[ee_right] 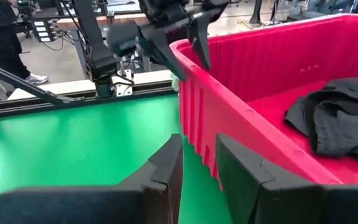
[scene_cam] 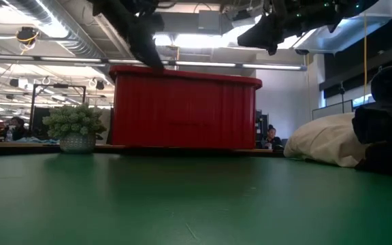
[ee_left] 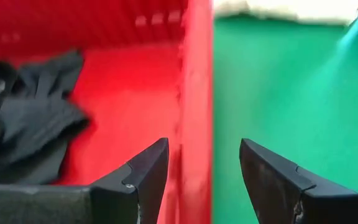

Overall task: Fold laundry
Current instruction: Fold the gray short

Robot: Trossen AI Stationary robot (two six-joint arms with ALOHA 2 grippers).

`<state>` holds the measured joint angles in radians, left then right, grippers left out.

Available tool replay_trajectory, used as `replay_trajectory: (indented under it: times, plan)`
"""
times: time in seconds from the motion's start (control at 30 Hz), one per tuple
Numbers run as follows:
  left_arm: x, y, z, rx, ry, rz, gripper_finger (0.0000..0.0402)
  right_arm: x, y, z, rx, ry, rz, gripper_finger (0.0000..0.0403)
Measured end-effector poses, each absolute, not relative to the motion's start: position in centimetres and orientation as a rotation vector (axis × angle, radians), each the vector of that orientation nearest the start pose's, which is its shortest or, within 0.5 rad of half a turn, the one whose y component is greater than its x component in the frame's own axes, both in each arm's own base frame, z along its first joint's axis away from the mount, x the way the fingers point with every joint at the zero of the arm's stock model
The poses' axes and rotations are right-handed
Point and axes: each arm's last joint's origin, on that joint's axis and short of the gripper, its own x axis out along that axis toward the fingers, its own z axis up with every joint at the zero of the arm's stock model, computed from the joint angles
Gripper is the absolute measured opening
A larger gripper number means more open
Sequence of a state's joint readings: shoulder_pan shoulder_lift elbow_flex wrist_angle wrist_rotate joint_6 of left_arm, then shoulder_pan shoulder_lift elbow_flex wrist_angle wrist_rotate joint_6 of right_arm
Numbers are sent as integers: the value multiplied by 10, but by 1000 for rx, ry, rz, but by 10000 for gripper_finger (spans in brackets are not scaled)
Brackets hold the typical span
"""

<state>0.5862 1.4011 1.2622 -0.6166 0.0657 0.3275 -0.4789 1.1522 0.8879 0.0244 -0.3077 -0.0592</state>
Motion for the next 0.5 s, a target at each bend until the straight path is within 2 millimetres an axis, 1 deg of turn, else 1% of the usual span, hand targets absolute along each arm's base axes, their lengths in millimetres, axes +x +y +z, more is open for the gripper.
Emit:
replay_trajectory:
  times: [0.13,0.23,0.4,0.5]
  plan:
    - [242,166,313,54,924,457,191,236,-113,311,43,250,-155,97]
    - [239,168,313,62,965,553,191,241,-115,304,55,275,-149,97]
    - [236,168,311,58,989,568,191,252,-120,289,78,327,-140,97]
    - [235,166,308,50,1036,551,191,257,-123,283,81,333,-141,97]
